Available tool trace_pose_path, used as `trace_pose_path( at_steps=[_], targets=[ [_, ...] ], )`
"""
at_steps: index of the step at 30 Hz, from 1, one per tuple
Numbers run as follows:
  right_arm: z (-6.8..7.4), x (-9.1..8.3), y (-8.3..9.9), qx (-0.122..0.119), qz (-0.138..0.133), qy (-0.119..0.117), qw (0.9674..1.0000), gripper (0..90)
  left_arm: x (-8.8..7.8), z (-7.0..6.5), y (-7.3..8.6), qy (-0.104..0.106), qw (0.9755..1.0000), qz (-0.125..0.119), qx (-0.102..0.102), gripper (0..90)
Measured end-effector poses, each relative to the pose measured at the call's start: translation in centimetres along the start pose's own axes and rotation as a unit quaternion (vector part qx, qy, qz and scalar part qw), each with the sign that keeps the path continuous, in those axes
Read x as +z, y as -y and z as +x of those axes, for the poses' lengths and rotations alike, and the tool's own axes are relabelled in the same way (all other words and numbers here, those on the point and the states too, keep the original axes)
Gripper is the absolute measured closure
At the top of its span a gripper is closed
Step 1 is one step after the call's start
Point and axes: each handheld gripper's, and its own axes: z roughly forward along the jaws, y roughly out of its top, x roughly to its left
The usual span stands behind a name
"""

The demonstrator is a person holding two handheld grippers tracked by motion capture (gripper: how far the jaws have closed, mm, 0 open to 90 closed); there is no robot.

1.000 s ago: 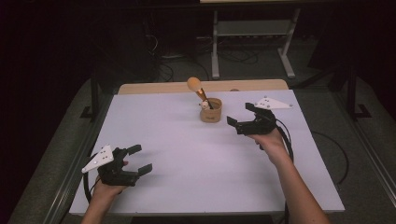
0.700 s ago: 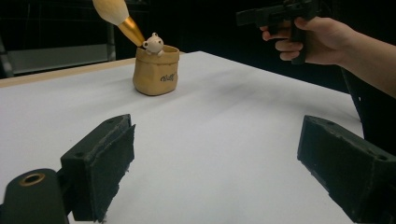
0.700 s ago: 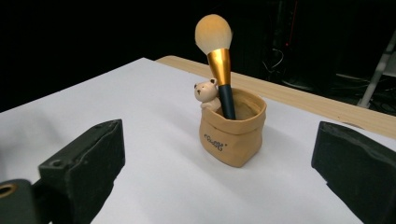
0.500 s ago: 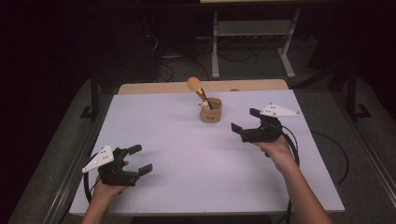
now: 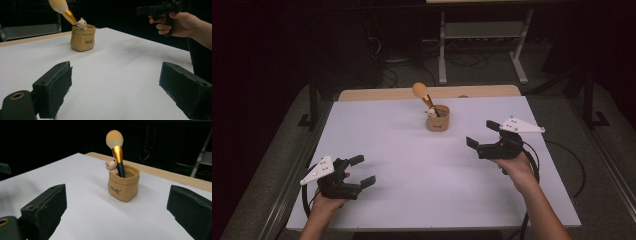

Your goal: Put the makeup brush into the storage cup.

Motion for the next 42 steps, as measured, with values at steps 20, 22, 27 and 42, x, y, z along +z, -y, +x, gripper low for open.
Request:
trace_pose_path(
  at_steps=[20, 22, 27, 42],
  targets=[
    [0.0, -3.1, 2.6, -0.002, -0.007, 0.024, 0.9997, 2.2, 0.1, -0.1, 0.0, 0.003, 1.0000, 0.001, 0.001, 10.5],
    [0.1, -3.4, 2.8, 0.002, -0.010, 0.026, 0.9996, 2.2, 0.1, -0.1, 0.0, 0.003, 1.0000, 0.001, 0.002, 10.5],
    [0.3, -4.1, 3.4, -0.006, -0.007, 0.033, 0.9994, 2.2, 0.1, -0.1, 0.0, 0.002, 1.0000, 0.003, 0.002, 10.5],
    [0.8, -5.7, 4.4, 0.001, -0.016, 0.043, 0.9990, 2.2, 0.1, -0.2, 0.0, 0.001, 1.0000, 0.002, 0.002, 10.5]
  ],
)
